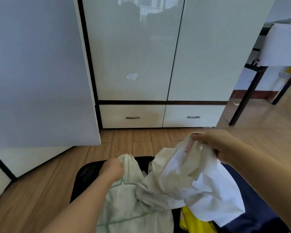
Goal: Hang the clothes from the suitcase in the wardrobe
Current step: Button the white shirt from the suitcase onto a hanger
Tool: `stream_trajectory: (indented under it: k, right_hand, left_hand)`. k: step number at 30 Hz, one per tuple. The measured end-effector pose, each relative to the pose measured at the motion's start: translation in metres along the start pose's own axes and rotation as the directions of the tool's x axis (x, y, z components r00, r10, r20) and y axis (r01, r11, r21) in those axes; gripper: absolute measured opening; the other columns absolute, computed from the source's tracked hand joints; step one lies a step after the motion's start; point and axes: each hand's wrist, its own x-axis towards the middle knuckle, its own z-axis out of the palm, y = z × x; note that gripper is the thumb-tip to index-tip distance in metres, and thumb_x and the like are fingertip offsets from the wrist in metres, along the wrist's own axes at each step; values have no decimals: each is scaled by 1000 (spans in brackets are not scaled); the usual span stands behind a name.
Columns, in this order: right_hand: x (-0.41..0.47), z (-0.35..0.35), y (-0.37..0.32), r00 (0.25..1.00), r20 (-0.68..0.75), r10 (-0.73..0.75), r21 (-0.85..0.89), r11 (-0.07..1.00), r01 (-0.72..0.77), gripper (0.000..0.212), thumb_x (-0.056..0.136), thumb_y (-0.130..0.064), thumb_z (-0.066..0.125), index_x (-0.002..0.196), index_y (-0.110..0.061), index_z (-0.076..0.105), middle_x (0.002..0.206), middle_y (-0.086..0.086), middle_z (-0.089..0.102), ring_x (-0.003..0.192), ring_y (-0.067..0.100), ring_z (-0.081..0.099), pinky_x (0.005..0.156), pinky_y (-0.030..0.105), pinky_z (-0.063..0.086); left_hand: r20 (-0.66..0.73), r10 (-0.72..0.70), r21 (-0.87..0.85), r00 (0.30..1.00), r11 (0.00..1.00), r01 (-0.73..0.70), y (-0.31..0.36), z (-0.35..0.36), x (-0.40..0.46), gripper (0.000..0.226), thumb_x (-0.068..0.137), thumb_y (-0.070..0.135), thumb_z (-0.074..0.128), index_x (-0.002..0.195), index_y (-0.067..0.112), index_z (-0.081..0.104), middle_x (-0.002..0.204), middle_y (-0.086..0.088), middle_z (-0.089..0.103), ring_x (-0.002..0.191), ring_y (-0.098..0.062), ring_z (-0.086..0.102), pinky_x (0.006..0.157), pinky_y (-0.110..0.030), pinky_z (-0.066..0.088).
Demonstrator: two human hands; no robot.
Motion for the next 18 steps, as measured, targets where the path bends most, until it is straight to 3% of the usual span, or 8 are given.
stream_trajectory:
  k: [3, 6, 10, 13, 16, 18]
  right_hand:
    - [10, 3, 0, 998, -48, -37, 86, 995, 41, 32, 80, -24, 77, 100, -1, 69, 99, 17, 71, 94, 33, 68, 92, 49, 53]
    - [17, -3, -10, 993, -99, -69, 118, 990, 81, 40, 80, -34, 76, 99, 0, 68, 97, 16, 71, 93, 32, 67, 94, 50, 51]
    - [21, -9, -23, 985, -140, -99, 140, 983, 119, 46, 80, -41, 75, 103, -2, 66, 103, 16, 70, 95, 31, 66, 93, 47, 51]
    - [24, -11, -26, 985, -140, -101, 137, 983, 120, 46, 78, -42, 76, 102, -3, 68, 106, 18, 70, 100, 32, 66, 94, 49, 51]
    - [24, -12, -27, 986, -147, -75, 145, 985, 97, 43, 79, -42, 76, 101, -5, 68, 104, 15, 71, 101, 31, 66, 94, 47, 51]
    - [21, -12, -27, 989, -136, -64, 147, 986, 83, 42, 81, -40, 75, 103, -5, 67, 104, 15, 70, 101, 31, 65, 93, 46, 52]
  left_hand:
    - [69, 19, 198, 997, 980, -32, -24, 26, 5, 17, 92, 11, 40, 100, 14, 55, 96, 2, 56, 98, -18, 59, 74, -26, 43]
    - [155, -33, 371, 987, 928, -27, -34, 38, 11, 22, 93, 20, 38, 107, 21, 54, 104, 4, 60, 104, -16, 59, 79, -25, 42]
    - [156, 49, 359, 987, 927, -103, -37, 41, 15, 21, 92, 31, 43, 106, 22, 56, 95, 7, 56, 88, -11, 55, 63, -21, 38]
    - [87, 130, 366, 988, 918, -153, -32, 35, 12, 20, 91, 43, 44, 85, 27, 53, 89, 8, 55, 82, -11, 55, 61, -24, 40]
    - [65, 83, 545, 994, 832, -105, -14, 24, 2, 37, 97, 46, 32, 103, 27, 63, 106, 6, 62, 95, -15, 59, 81, -31, 45]
    - [35, 107, 690, 994, 717, -101, 1, 16, -8, 37, 100, 37, 28, 118, 28, 58, 120, 3, 58, 111, -20, 53, 98, -44, 36]
